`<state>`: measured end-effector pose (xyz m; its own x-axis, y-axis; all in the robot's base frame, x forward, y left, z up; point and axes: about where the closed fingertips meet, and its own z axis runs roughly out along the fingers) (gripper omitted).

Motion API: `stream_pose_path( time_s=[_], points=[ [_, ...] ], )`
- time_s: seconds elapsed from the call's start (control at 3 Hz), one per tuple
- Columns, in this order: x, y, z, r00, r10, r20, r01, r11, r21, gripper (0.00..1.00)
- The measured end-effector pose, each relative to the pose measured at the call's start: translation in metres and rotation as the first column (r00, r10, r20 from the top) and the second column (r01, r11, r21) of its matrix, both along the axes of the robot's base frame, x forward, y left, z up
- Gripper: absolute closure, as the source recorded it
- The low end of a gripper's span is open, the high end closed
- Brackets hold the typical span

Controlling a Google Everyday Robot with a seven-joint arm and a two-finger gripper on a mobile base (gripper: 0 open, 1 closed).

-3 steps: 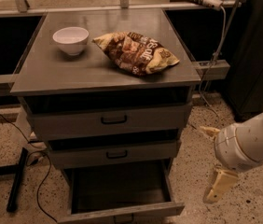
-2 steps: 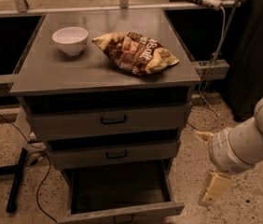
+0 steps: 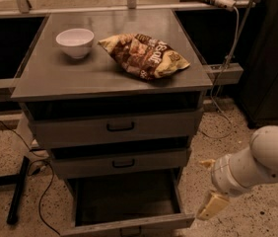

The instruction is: Close bottom drawer

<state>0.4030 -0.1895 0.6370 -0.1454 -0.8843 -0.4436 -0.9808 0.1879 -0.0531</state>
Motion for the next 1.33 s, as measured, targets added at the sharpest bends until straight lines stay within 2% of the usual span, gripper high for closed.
stream_pose_path(
  time_s=[0.33,0.67,1.0,1.33],
  points=[
    [0.008,0.003,-0.042,0.9997,-0.022,0.007,0.022,0.998,0.055,0.42],
    [0.015,0.005,-0.085,0.9989,-0.043,-0.016,0.045,0.991,0.127,0.65],
    [0.020,0.003,-0.099,0.9987,-0.033,-0.040,0.038,0.989,0.146,0.88],
    [0.020,0.003,-0.100,0.9986,-0.033,-0.041,0.038,0.988,0.147,1.00]
  ],
)
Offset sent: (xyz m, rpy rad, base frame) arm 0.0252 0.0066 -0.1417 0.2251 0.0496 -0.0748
